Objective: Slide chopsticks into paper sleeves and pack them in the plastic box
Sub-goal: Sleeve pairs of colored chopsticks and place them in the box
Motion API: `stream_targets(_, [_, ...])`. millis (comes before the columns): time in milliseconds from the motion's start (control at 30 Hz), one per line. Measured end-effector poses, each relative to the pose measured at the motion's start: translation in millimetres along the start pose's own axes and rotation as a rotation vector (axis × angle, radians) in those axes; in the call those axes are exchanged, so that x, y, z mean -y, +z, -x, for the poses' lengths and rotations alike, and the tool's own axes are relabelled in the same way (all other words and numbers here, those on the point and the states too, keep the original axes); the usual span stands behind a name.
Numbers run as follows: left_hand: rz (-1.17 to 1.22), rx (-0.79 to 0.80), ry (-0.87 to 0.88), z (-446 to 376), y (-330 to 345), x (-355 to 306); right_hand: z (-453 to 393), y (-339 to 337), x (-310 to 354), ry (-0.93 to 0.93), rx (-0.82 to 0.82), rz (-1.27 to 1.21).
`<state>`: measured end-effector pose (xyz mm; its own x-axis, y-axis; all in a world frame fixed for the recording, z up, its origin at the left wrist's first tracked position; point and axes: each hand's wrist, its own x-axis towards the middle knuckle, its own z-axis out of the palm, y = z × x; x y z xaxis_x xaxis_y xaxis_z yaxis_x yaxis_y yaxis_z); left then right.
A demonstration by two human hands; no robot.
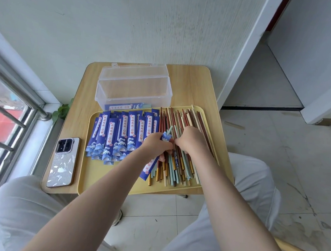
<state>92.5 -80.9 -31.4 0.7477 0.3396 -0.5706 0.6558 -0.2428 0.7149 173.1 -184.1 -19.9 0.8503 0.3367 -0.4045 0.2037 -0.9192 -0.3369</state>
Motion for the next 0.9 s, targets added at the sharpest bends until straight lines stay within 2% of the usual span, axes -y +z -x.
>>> stream_targets(133, [0.002,-0.078,0.044,2,-7,1,1,-7,0,-0.136,-0.052,-0.176])
stream_targets(267, [-0.192,-0.224,0.075,3,-26,3,6,-22,8,-0.303,-0.085,-0.247])
stream_targets(467, [-0.508,-0.484,0.018,11,-62,16,9,-23,32,-0.462,-0.196,-0.054])
stream_targets(667, [-0.578,-0.487,0.04,15,-73,23,14,-21,50,-0.51,-0.246,0.136])
stream_targets(800, [-0.547,-0.472,0.056,17,-76,27,15,-24,55,-0.52,-0.253,0.144])
stream_targets(900, [-0.572,-0.41,0.135,17,-76,29,17,-27,58,-0.534,-0.251,0.137])
